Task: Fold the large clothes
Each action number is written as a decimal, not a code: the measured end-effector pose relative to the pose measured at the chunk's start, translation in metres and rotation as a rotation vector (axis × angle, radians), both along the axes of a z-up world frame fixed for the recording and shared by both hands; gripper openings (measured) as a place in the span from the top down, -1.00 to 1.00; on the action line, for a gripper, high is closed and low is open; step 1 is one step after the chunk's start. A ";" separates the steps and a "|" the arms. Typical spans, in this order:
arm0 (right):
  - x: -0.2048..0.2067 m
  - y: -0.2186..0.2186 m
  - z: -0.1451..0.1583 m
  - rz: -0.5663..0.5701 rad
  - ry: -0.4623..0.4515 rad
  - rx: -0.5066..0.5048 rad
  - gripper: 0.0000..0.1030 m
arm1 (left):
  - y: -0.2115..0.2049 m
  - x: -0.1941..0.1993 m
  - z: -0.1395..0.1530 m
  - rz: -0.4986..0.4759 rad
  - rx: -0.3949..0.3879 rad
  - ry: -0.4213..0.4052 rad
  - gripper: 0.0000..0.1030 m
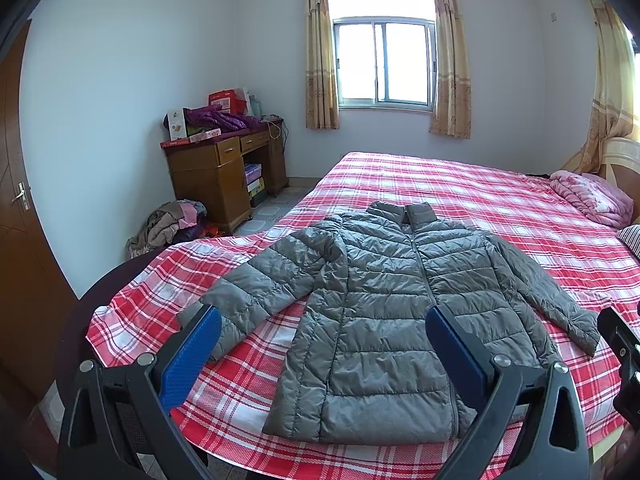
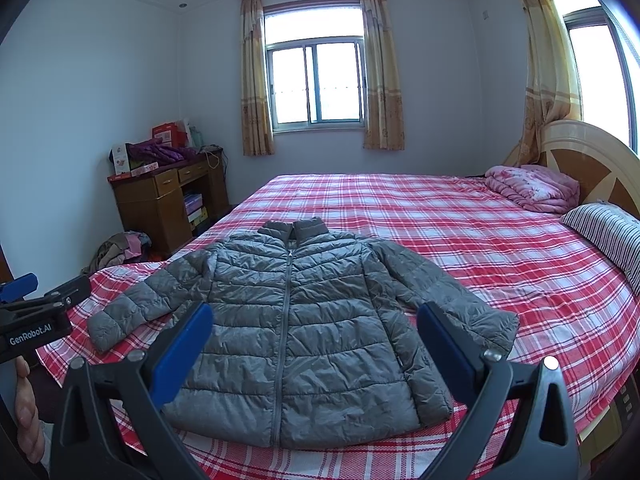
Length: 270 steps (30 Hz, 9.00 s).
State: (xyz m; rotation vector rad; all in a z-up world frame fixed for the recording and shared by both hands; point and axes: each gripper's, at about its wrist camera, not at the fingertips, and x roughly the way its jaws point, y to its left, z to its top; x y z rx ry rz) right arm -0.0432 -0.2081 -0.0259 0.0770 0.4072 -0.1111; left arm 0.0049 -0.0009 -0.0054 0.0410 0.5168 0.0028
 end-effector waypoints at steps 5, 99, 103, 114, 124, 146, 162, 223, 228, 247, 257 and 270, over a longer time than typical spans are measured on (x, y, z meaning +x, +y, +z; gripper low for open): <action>0.000 -0.001 -0.001 0.000 0.001 0.003 -1.00 | -0.001 0.000 -0.001 -0.001 0.003 0.000 -0.98; 0.119 -0.359 -0.120 -0.624 0.215 0.171 0.61 | -0.033 0.284 -0.176 0.027 0.297 0.301 -0.98; 0.151 -0.313 -0.067 -0.524 0.147 0.063 0.61 | -0.019 0.293 -0.157 0.056 0.261 0.274 -0.98; 0.255 -0.108 -0.033 -0.129 0.094 -0.153 0.62 | 0.012 0.317 -0.144 0.116 0.210 0.250 -0.98; 0.317 -0.020 -0.137 0.069 0.251 -0.146 0.25 | 0.034 0.335 -0.170 0.162 0.219 0.317 -0.98; 0.224 -0.135 -0.170 -0.143 0.210 -0.069 -0.77 | -0.144 0.350 -0.149 -0.144 0.135 0.364 -0.98; 0.226 -0.172 -0.201 -0.154 0.330 0.104 -0.81 | -0.131 0.353 -0.134 -0.162 0.213 0.243 0.80; 0.282 -0.170 -0.152 -0.066 0.348 -0.014 -0.50 | -0.142 0.376 -0.194 -0.110 0.143 0.256 -0.98; 0.302 -0.128 -0.162 0.068 0.369 -0.024 -0.50 | -0.154 0.380 -0.225 -0.082 0.203 0.300 -0.98; 0.237 -0.154 -0.148 0.040 0.407 -0.014 -0.78 | 0.003 0.282 -0.141 -0.007 0.156 0.207 -0.98; 0.148 -0.121 -0.159 0.069 0.355 -0.004 -0.79 | 0.212 0.207 -0.169 0.419 -0.041 0.311 -0.98; 0.127 -0.080 -0.155 0.108 0.269 -0.023 -0.79 | 0.195 0.239 -0.176 0.320 -0.136 0.327 0.76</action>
